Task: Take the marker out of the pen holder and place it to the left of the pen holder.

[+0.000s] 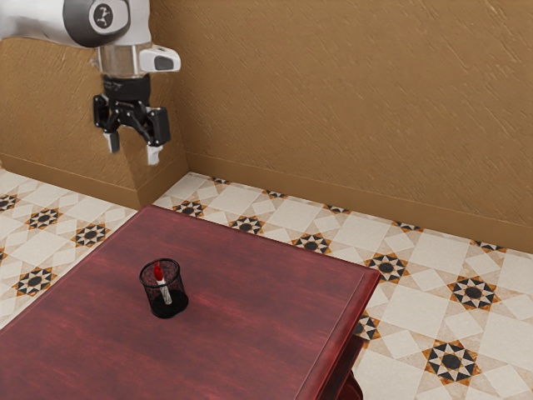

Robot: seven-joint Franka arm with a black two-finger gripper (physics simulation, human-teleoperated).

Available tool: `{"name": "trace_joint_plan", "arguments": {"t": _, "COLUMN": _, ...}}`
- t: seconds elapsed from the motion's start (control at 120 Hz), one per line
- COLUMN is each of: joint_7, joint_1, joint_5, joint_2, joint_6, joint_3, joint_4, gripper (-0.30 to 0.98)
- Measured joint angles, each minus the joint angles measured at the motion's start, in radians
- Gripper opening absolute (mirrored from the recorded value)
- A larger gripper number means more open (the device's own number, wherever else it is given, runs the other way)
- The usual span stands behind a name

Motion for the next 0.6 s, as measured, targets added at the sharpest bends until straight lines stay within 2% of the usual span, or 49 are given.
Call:
{"name": "trace_joint_plan", "arguments": {"t": 0.275, "joint_7": 0.001, "joint_1": 0.003, "joint_5": 0.002, "joint_2": -0.039, "joint_6": 0.062, "joint_3": 0.008, "joint_4": -0.019, "gripper": 0.69}}
{"name": "trace_joint_plan", "arguments": {"t": 0.358, "joint_7": 0.0, "joint_1": 0.023, "joint_5": 0.01, "joint_2": -0.175, "joint_6": 0.083, "joint_3": -0.023, "joint_4": -0.163, "gripper": 0.69}}
{"name": "trace_joint_plan", "arguments": {"t": 0.483, "joint_7": -0.001, "joint_1": -0.002, "joint_5": 0.039, "joint_2": -0.356, "joint_6": 0.131, "joint_3": -0.058, "joint_4": -0.399, "gripper": 0.69}}
{"name": "trace_joint_plan", "arguments": {"t": 0.6, "joint_7": -0.001, "joint_1": -0.004, "joint_5": 0.049, "joint_2": -0.426, "joint_6": 0.244, "joint_3": -0.107, "joint_4": -0.597, "gripper": 0.69}}
